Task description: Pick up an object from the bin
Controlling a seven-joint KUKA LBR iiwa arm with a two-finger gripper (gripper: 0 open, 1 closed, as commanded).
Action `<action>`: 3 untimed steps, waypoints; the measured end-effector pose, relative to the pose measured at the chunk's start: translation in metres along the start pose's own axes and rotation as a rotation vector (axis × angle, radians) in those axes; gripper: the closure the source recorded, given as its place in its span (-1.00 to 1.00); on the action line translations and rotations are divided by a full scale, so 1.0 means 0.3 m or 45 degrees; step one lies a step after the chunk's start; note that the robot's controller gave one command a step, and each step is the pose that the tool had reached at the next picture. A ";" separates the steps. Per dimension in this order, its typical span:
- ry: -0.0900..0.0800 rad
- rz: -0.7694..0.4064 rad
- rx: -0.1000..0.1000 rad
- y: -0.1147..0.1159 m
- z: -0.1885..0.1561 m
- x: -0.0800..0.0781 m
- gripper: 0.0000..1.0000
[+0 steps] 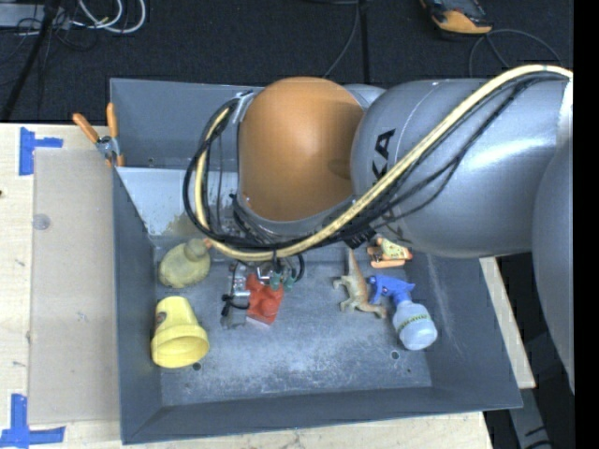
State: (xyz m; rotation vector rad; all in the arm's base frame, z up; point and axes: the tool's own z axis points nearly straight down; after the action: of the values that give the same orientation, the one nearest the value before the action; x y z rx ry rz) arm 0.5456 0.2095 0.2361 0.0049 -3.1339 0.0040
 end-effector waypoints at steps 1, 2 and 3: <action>-0.008 0.005 -0.003 -0.003 -0.016 -0.004 -1.00; -0.012 -0.076 -0.003 0.029 0.129 0.011 -1.00; -0.006 -0.494 -0.001 0.096 0.236 0.064 -1.00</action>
Offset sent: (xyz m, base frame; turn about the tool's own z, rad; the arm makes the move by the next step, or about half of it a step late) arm -0.0220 0.0366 -0.1661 -0.2398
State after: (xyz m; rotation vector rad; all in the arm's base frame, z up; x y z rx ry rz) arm 0.5257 0.2381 0.1655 0.6101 -3.0782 0.0009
